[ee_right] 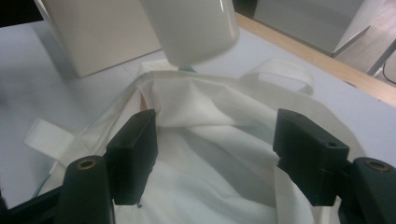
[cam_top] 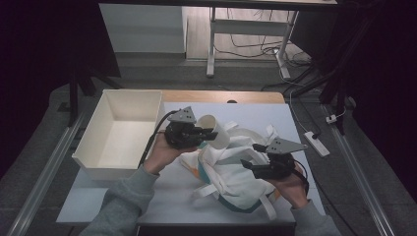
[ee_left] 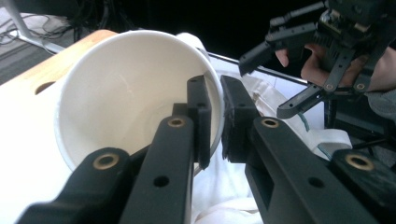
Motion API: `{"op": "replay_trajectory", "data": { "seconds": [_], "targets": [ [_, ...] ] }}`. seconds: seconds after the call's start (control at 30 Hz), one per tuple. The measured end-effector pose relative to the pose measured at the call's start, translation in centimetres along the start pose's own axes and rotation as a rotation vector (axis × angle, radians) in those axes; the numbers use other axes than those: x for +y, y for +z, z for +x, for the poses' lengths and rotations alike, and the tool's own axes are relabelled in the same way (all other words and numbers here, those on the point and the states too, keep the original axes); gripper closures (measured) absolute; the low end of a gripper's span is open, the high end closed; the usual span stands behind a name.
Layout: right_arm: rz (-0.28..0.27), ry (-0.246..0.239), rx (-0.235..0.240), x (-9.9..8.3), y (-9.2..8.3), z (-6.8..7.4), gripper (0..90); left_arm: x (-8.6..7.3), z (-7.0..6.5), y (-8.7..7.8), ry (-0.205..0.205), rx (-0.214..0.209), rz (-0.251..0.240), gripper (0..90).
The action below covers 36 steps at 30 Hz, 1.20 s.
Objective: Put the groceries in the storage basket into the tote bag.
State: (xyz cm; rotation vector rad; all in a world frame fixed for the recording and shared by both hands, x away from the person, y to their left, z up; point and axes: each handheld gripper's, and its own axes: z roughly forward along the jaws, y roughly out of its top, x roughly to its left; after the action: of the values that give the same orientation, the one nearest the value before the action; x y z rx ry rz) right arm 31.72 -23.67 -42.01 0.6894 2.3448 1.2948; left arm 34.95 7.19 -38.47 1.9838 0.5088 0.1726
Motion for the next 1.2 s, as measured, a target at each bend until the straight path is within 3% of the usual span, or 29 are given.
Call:
{"op": "replay_trajectory", "data": {
  "seconds": [0.37,0.67,1.07,1.2],
  "targets": [
    [0.014,-0.034,0.029,1.3,1.7,1.2,19.4,-0.2,-0.9,2.4,0.036,-0.036,0.073,82.9],
    [0.051,-0.079,0.006,2.1,3.5,2.1,12.7,-0.5,-1.7,4.0,0.057,-0.066,0.115,82.8],
    [0.096,-0.147,-0.027,2.3,5.2,2.9,16.2,-0.6,-2.7,5.2,0.069,-0.12,0.143,82.9],
    [0.094,-0.146,-0.033,2.1,5.3,2.8,20.7,-0.6,-2.8,5.5,0.065,-0.134,0.147,82.8]
  ]
}}
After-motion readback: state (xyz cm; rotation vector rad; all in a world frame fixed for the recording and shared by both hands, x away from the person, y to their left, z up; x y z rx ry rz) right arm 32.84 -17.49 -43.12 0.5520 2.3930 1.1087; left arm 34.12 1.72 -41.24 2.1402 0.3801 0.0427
